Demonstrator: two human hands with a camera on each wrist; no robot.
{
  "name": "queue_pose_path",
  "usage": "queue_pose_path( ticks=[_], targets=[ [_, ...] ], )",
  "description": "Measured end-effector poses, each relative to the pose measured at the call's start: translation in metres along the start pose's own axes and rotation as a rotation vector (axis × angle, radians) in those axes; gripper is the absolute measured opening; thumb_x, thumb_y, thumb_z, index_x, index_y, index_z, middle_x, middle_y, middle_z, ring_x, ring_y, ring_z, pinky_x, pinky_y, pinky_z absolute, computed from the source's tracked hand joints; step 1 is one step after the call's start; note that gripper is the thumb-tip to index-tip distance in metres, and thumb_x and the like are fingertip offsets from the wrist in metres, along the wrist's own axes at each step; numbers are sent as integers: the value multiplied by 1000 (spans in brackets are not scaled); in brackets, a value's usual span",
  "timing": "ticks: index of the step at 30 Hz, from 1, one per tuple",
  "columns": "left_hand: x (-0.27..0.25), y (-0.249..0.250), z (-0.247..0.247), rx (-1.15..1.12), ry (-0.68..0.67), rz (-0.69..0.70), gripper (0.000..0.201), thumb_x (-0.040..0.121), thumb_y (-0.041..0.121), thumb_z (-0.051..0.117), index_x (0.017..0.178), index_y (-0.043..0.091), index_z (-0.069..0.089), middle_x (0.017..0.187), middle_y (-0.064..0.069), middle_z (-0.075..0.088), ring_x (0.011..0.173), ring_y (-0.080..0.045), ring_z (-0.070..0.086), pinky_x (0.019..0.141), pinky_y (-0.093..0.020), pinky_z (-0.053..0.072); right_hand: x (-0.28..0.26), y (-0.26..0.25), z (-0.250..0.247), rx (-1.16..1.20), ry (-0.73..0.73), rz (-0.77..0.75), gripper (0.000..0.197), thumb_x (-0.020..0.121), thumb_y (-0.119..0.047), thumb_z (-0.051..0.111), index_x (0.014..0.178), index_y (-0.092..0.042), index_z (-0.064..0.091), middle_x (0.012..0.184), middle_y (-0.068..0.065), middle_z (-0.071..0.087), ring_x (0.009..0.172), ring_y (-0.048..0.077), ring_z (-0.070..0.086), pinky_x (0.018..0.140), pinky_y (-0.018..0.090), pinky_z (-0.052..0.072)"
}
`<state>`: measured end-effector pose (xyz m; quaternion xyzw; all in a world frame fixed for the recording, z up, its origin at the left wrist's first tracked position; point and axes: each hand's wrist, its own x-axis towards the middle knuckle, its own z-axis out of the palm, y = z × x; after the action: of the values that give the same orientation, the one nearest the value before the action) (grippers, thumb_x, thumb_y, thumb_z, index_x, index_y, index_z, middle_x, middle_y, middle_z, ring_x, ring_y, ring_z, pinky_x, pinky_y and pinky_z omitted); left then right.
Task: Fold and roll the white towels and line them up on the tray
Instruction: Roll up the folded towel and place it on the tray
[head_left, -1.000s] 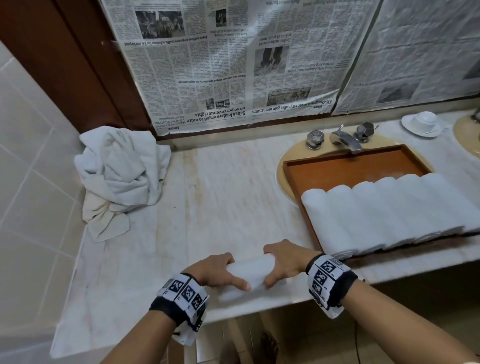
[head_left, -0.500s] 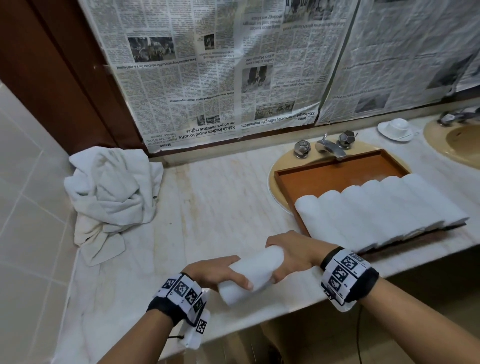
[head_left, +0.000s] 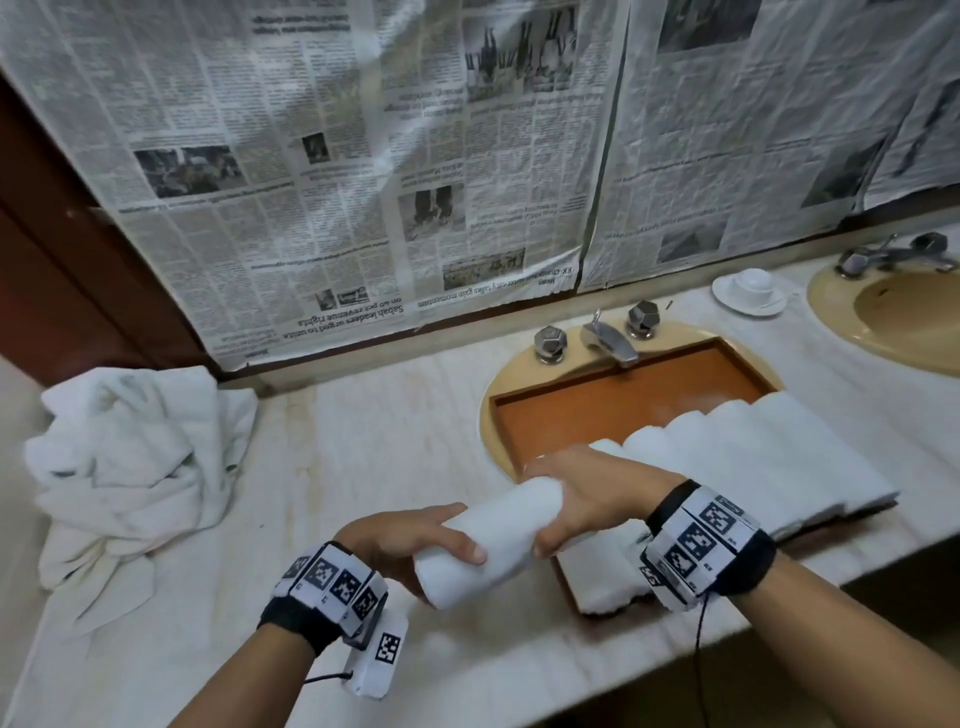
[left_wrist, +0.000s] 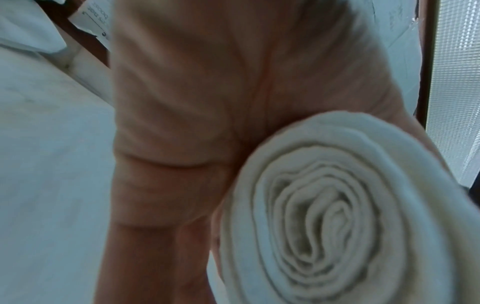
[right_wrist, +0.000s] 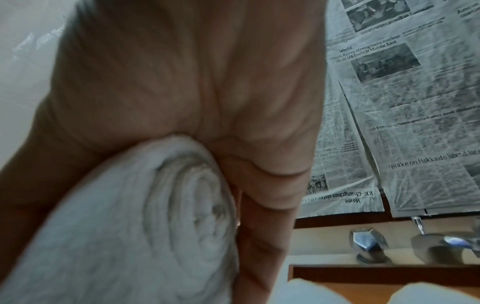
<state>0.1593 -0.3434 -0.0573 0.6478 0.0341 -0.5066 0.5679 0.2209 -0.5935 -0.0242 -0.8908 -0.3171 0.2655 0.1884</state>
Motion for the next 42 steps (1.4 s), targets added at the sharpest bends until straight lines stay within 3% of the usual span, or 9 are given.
queue_pose_path(
  ticks=[6, 10, 18, 22, 28, 32, 36, 38, 42],
  targets=[
    [31, 53, 1, 34, 40, 39, 73, 71, 32, 82, 132, 3, 55, 128, -24, 63, 111, -34, 63, 98, -44, 48, -3, 43, -46, 35, 2, -45, 54, 60, -55, 87, 100, -26, 65, 96, -8, 66, 89, 12, 60, 75, 34, 53],
    [48, 75, 0, 121, 172, 67, 73, 62, 38, 85, 121, 3, 63, 117, -16, 71, 104, -28, 68, 90, -36, 52, -2, 72, -62, 76, 8, -29, 57, 54, -61, 84, 97, -29, 64, 93, -11, 66, 87, 10, 61, 76, 39, 56],
    [86, 106, -12, 403, 501, 267, 57, 62, 60, 80, 116, 49, 66, 117, 20, 66, 109, -6, 62, 94, -32, 52, 17, 119, -85, 152, 46, 30, 53, 60, -53, 87, 101, -28, 65, 96, -10, 68, 90, 9, 62, 76, 34, 55],
    [113, 113, -23, 424, 617, 286, 53, 63, 61, 80, 113, 54, 65, 119, 22, 65, 110, -3, 60, 98, -33, 51, 33, 143, -90, 224, 68, 55, 56, 62, -51, 88, 108, -33, 62, 102, -12, 64, 92, 11, 62, 65, 24, 52],
    [149, 120, -40, 445, 637, 244, 48, 73, 60, 79, 115, 42, 66, 117, 19, 64, 109, -5, 58, 98, -31, 48, 63, 174, -89, 323, 5, 141, 55, 65, -43, 89, 109, -35, 58, 109, -12, 61, 99, 10, 59, 82, 33, 53],
    [166, 114, -42, 582, 644, 200, 50, 78, 62, 74, 120, 36, 65, 113, 16, 64, 105, -7, 58, 88, -24, 46, 77, 187, -81, 307, -46, 177, 57, 62, -47, 89, 111, -32, 64, 107, -9, 67, 99, 13, 63, 89, 39, 54],
    [171, 118, -37, 735, 585, 161, 46, 80, 60, 73, 105, 22, 68, 99, 6, 68, 93, -13, 60, 74, -23, 45, 79, 188, -78, 258, -124, 181, 50, 69, -40, 87, 112, -24, 66, 105, -4, 69, 99, 16, 64, 89, 40, 54],
    [171, 119, -36, 735, 562, 127, 40, 78, 61, 75, 96, 27, 66, 92, 10, 66, 86, -6, 59, 67, -20, 42, 80, 188, -77, 232, -157, 201, 51, 69, -40, 87, 112, -23, 66, 105, -4, 70, 98, 17, 65, 89, 40, 55],
    [170, 120, -37, 767, 518, 53, 49, 76, 66, 73, 92, 21, 68, 90, 5, 68, 84, -12, 62, 68, -24, 44, 81, 190, -72, 189, -218, 256, 54, 60, -54, 86, 104, -29, 67, 99, -7, 72, 92, 17, 69, 87, 45, 57]
  ],
)
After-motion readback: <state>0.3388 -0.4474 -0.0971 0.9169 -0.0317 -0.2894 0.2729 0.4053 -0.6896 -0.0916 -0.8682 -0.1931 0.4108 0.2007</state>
